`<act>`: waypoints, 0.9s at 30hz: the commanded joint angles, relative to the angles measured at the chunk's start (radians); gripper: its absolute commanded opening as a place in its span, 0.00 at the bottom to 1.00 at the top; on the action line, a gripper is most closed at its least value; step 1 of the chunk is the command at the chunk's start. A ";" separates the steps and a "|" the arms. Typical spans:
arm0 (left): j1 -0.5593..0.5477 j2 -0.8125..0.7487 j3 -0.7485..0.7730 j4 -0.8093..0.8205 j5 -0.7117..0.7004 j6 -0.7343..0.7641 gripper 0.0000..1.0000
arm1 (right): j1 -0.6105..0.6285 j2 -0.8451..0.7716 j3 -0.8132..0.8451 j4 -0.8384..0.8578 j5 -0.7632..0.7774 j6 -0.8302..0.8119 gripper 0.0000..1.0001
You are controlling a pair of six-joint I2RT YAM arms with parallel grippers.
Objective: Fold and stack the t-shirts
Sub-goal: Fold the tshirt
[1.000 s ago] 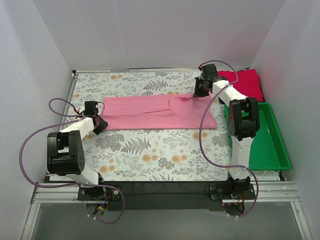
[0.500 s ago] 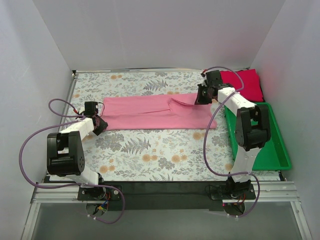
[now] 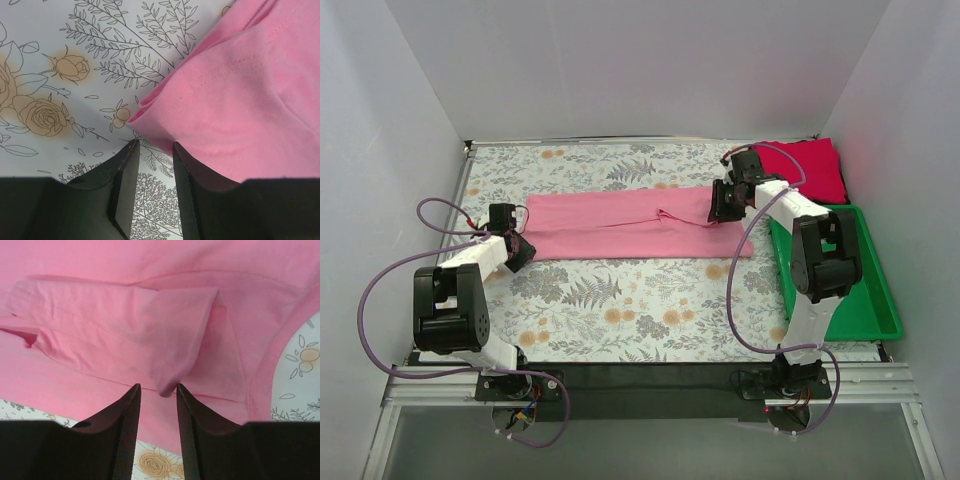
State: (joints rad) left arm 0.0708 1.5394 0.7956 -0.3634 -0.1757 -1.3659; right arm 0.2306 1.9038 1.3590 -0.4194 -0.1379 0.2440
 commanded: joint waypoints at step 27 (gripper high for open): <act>0.006 -0.088 0.048 -0.072 0.039 0.008 0.37 | 0.205 0.287 0.296 0.179 -0.173 0.071 0.23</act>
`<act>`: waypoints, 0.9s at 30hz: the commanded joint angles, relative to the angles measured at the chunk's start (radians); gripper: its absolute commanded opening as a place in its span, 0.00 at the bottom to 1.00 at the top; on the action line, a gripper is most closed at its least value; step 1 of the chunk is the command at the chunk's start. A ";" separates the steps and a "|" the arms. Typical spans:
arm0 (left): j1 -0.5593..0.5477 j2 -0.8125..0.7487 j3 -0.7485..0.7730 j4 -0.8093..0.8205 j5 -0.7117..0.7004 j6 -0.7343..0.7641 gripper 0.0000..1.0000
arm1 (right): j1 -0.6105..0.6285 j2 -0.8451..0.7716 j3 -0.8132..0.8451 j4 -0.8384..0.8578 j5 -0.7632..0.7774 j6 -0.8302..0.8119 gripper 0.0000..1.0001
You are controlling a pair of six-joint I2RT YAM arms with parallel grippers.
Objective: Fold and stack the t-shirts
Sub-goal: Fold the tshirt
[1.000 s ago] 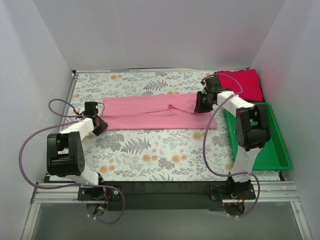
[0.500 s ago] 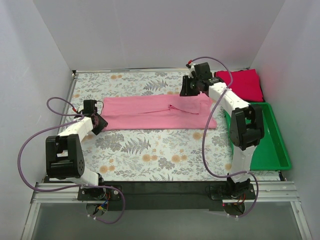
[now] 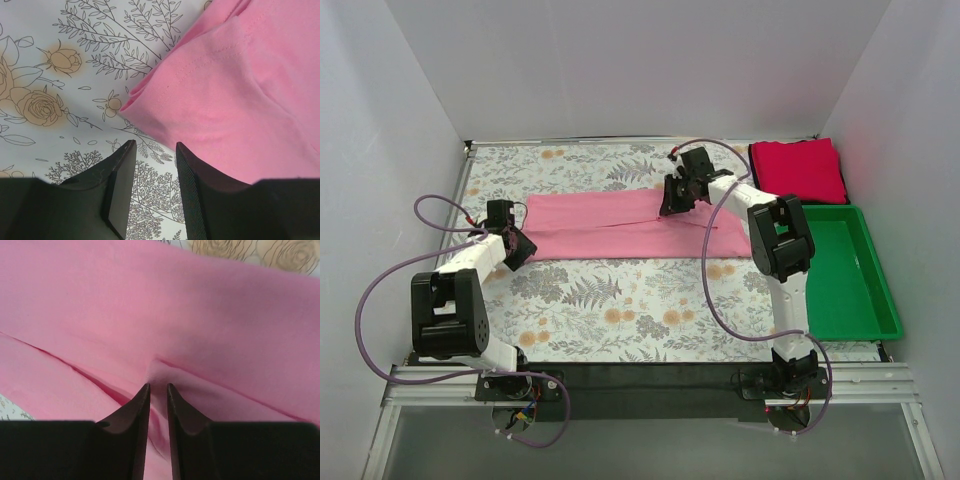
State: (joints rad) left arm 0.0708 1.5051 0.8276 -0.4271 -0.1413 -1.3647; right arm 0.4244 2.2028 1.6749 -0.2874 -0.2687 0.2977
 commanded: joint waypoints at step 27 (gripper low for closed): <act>0.009 0.156 0.107 0.015 -0.049 -0.004 0.36 | -0.223 -0.255 -0.418 0.068 0.135 -0.008 0.24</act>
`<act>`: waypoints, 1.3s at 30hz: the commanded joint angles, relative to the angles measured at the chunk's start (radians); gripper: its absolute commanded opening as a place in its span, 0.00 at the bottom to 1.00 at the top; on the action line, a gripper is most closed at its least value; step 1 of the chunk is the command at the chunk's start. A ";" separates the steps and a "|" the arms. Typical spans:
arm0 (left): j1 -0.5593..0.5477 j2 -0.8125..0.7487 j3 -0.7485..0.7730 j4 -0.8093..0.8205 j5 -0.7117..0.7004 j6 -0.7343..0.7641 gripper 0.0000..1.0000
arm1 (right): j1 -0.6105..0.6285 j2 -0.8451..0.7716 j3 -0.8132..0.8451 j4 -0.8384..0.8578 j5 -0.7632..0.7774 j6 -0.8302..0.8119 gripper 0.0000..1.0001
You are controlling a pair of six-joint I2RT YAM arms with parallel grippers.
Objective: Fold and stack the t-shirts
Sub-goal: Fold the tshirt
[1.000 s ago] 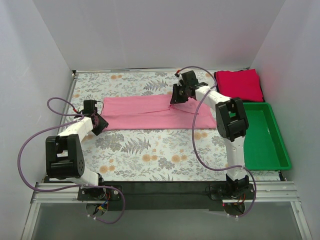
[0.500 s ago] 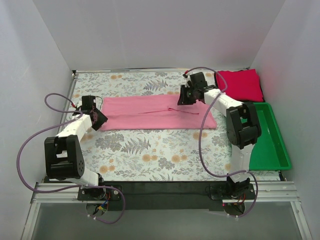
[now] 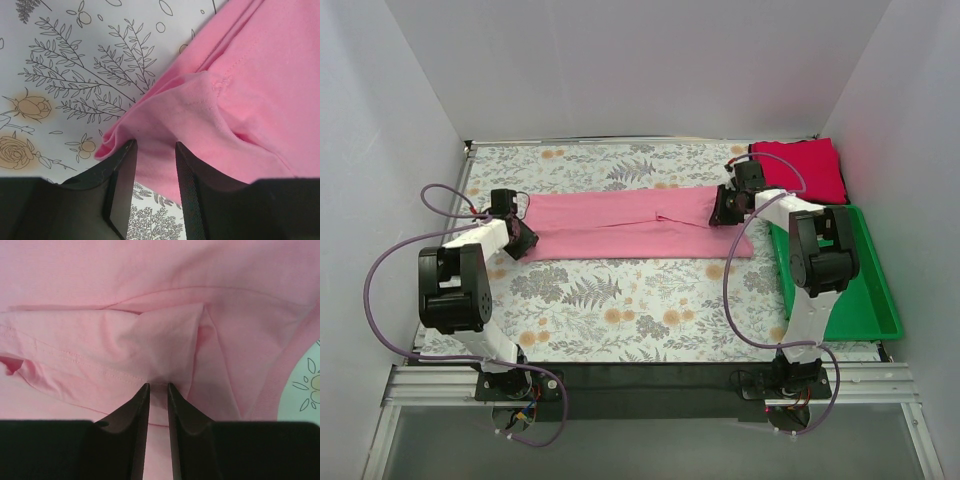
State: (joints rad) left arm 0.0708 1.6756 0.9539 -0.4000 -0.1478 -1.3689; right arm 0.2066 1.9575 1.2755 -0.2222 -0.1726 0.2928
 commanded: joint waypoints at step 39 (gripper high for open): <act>-0.204 0.216 0.157 -0.141 -0.052 0.079 0.57 | -0.016 0.046 0.091 -0.152 0.217 -0.125 0.39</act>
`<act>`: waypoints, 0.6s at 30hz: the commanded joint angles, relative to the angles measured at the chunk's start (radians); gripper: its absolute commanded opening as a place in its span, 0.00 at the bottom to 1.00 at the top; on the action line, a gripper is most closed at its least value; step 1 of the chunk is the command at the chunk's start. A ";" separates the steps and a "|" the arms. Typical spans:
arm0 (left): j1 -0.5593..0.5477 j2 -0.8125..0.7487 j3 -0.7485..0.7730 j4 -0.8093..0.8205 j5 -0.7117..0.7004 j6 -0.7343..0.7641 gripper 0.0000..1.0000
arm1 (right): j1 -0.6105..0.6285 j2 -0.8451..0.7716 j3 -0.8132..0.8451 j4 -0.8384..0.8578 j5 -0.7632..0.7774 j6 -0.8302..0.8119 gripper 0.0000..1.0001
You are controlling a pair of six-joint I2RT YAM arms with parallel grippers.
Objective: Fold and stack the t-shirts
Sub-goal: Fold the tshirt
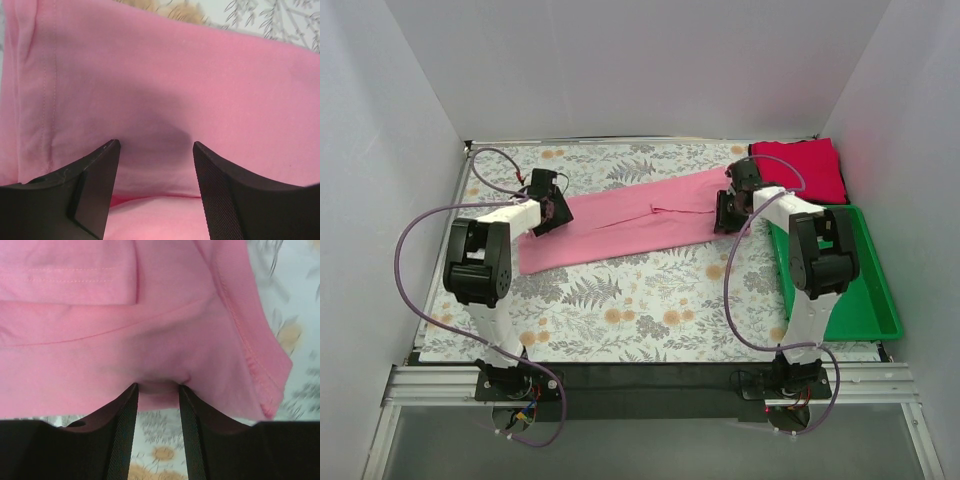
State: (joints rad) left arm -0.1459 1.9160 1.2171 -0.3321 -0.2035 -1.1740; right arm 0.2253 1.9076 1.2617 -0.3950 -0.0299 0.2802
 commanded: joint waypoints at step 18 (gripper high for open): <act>-0.182 -0.732 -0.475 -0.412 0.250 -0.463 0.68 | -0.037 0.198 0.464 0.007 -0.022 -0.225 0.40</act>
State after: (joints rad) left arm -0.3328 1.2049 0.6502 -0.6479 0.1158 -1.6222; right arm 0.1791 2.2608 1.7958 -0.4042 -0.0185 0.0227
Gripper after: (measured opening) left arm 0.665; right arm 0.396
